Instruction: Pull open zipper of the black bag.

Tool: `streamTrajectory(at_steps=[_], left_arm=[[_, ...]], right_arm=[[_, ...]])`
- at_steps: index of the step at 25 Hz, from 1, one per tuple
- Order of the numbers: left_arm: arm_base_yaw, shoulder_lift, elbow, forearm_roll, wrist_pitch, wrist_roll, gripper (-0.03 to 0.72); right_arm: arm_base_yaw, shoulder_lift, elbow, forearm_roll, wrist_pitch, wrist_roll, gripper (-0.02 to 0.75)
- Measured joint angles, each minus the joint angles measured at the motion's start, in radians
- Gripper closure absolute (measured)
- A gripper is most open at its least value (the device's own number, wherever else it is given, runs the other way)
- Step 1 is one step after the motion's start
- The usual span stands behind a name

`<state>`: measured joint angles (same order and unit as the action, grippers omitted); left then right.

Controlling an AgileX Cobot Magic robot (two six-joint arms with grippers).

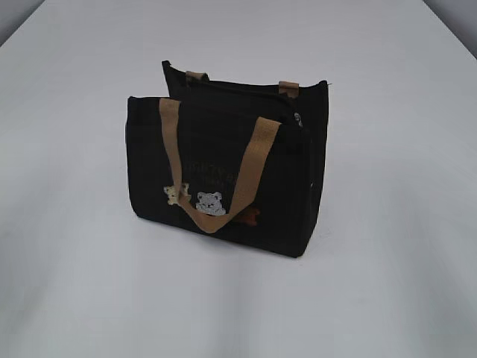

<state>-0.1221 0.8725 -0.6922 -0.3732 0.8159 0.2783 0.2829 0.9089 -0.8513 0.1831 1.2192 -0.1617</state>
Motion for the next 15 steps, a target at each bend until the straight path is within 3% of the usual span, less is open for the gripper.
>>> streamTrajectory(at_steps=[3,6,10,15], left_arm=[[0.000,-0.210,0.043,0.142,0.105,-0.121,0.416],[0.000,-0.387,0.069,0.234,0.202,-0.152,0.417],[0.000,-0.611,0.114,0.313,0.238,-0.162,0.417],[0.000,-0.796,0.164,0.334,0.245,-0.162,0.419]], right_arm=[[0.000,-0.201,0.123,-0.041,0.005,0.007,0.356],[0.000,-0.354,0.205,-0.086,0.004,0.007,0.356],[0.000,-0.546,0.293,-0.110,-0.031,0.007,0.356],[0.001,-0.727,0.351,-0.118,-0.106,0.006,0.359]])
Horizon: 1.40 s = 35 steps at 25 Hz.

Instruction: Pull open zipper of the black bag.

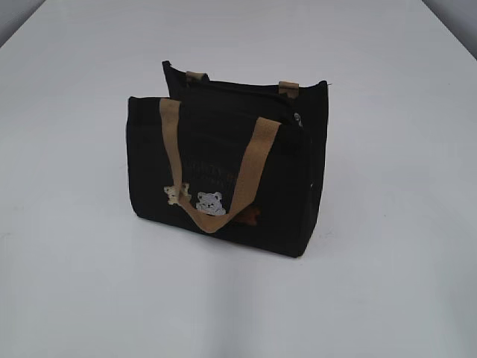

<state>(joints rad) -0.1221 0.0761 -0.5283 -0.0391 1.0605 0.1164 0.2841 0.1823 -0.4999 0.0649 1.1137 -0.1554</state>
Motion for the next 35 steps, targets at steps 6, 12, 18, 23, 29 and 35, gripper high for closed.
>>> streamTrajectory(at_steps=[6,12,18,23,29,35], left_arm=[[0.000,-0.083,0.000,0.004,0.001,0.000,0.434],[0.000,-0.085,0.001,0.006,0.000,0.000,0.452],[0.000,-0.085,0.001,0.008,0.000,0.000,0.452],[0.000,-0.085,0.001,0.008,0.000,0.000,0.452],[0.000,-0.085,0.001,0.008,0.000,0.000,0.452],[0.056,-0.085,0.001,0.008,0.000,0.000,0.452]], right_arm=[[0.000,-0.122,0.014,0.000,-0.010,-0.013,0.387],[0.000,-0.189,0.015,-0.001,-0.014,-0.014,0.398],[0.000,-0.189,0.015,0.000,-0.014,-0.004,0.399],[0.000,-0.189,0.015,0.000,-0.014,-0.003,0.400],[-0.007,-0.189,0.015,0.001,-0.014,-0.001,0.400],[-0.148,-0.189,0.015,0.007,-0.014,-0.001,0.400]])
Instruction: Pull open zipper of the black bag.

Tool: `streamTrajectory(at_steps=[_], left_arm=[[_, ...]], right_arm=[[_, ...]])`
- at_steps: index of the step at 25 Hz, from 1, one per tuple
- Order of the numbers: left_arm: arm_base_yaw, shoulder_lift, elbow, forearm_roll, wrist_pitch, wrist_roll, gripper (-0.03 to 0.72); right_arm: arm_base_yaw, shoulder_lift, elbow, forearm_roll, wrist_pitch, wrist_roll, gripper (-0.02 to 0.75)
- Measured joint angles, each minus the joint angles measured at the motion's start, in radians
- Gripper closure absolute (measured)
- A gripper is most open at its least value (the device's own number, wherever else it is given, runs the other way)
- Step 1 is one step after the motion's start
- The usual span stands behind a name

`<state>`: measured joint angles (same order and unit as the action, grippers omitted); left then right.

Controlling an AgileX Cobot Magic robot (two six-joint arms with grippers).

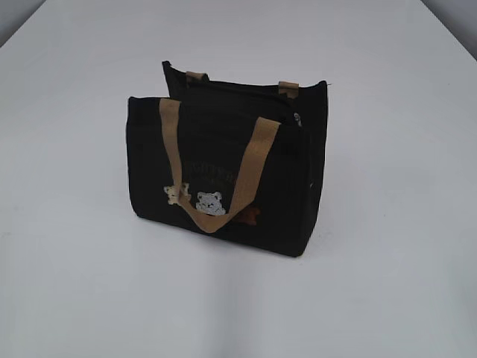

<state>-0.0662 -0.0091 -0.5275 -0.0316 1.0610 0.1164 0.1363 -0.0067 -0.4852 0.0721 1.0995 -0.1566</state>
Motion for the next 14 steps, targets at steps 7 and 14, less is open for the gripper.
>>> streamTrajectory(at_steps=[7,14], left_arm=[[0.010,0.000,0.000,0.000,0.000,0.000,0.452],[0.010,0.000,0.000,0.000,0.000,0.000,0.452]], right_arm=[[-0.081,0.000,0.000,0.009,-0.001,0.001,0.400],[-0.081,0.000,0.000,0.014,-0.001,0.001,0.400]])
